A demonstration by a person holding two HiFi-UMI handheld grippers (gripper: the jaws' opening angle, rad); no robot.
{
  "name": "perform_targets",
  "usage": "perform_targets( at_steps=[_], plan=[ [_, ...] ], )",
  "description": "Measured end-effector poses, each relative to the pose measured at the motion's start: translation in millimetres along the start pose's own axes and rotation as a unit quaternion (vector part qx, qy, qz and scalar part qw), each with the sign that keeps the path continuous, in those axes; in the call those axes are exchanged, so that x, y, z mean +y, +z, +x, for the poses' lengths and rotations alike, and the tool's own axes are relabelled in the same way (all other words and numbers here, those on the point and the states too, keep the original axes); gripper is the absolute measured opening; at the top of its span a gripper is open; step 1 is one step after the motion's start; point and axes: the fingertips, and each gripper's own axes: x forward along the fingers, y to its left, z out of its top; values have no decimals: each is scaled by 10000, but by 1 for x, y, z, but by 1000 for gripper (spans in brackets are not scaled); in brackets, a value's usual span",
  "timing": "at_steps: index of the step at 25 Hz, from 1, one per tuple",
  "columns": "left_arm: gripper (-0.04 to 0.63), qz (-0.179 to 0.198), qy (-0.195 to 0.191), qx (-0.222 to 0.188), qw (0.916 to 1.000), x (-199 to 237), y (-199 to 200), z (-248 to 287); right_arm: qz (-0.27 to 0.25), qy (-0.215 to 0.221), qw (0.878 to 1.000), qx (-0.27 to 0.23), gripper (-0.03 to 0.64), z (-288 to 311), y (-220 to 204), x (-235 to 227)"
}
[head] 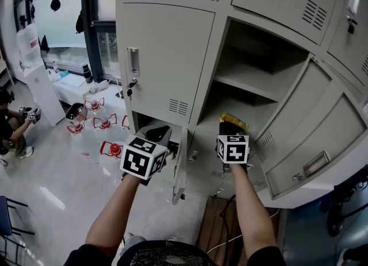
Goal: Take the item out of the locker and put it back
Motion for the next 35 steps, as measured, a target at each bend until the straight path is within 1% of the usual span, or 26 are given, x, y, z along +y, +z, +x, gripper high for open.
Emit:
perform_targets(
  at_steps=[6, 12, 20, 27, 35],
  plan=[
    [0, -1, -39, 5, 10000, 6, -2, -7, 76, -70, 9999, 8, 58, -3, 4, 1],
    [0, 12, -165, 16, 9999, 10, -3, -16, 228, -230, 9994, -108, 58, -21, 14, 4],
    [0, 138, -571, -39, 9983, 2, 10, -23, 495, -466, 9971, -332, 49, -66, 31, 14],
    [0, 282, -1019, -61, 9944, -14, 16, -26, 760, -715, 9930, -561, 44, -115, 43, 25],
    [0, 377, -1339, -190, 9901, -22, 22, -30, 922, -961, 9887, -684, 33, -162, 49, 39]
  ],
)
